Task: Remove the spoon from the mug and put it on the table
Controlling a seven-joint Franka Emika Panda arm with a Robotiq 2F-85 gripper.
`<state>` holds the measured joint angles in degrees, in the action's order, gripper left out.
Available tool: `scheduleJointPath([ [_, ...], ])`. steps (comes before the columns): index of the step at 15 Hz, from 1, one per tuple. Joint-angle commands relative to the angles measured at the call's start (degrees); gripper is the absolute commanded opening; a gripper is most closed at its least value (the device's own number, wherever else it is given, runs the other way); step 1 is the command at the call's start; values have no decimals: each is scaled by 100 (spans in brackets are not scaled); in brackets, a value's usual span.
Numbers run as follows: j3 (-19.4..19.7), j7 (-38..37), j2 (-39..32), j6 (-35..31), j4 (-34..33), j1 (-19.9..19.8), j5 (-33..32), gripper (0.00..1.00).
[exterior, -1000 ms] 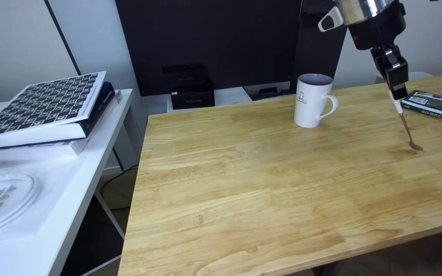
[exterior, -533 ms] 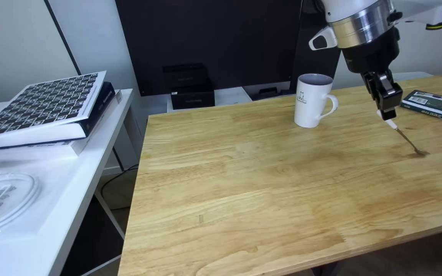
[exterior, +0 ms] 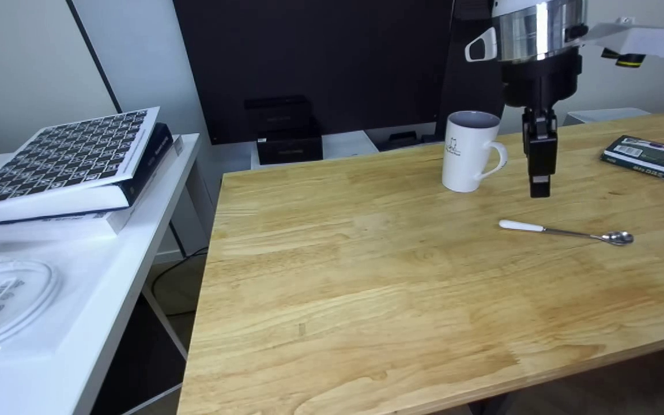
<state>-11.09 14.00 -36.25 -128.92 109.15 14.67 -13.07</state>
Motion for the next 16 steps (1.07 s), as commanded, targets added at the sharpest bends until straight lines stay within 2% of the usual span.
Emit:
scheduleJointPath([
  [1,-86,-183,238,-460,169,-144,333,74],
  [5,339,-1283,601,-1014,268,269,-3,98],
  [9,645,-2461,1052,-784,242,614,-167,100],
  [12,806,-3269,1416,-651,282,728,-301,100],
  [14,731,-3555,1589,-441,311,592,-10,100],
  [15,637,-3137,1284,-582,93,562,-148,100],
  [16,637,-3247,1377,-504,121,537,-101,100],
])
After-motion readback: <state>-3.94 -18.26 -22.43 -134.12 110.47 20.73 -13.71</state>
